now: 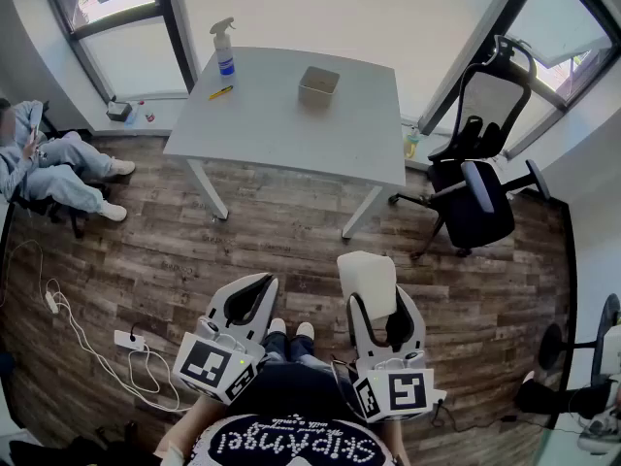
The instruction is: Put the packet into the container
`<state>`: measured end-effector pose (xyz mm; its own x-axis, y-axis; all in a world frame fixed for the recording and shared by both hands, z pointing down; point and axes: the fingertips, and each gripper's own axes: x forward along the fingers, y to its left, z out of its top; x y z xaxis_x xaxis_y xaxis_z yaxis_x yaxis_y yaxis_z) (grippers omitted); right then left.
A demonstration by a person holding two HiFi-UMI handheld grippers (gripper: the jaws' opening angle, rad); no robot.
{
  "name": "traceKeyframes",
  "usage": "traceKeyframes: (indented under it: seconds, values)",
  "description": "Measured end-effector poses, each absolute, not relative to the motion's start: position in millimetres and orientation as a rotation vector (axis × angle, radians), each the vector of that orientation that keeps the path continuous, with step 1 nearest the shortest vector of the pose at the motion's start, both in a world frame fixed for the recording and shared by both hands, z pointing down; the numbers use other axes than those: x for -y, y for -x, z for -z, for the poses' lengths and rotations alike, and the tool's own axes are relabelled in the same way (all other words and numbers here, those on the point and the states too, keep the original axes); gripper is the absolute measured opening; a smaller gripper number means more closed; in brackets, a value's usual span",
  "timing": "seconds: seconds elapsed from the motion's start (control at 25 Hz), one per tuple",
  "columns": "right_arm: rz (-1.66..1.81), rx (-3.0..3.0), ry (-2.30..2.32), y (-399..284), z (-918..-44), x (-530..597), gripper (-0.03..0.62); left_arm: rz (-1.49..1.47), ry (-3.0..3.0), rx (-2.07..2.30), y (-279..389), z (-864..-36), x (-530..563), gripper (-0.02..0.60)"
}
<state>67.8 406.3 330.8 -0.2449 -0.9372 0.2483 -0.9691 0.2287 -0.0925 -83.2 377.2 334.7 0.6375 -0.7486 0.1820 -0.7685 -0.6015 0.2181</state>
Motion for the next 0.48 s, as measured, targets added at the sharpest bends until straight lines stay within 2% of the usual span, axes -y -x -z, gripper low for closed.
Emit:
traceKeyframes:
  seconds: [0.48]
  values:
    - [-0.338, 2.382, -1.812, -61.5, -327.7, -399.1, 0.264, -0.071, -2.599, 1.231, 83.8, -328.1, -371.5, 0.009]
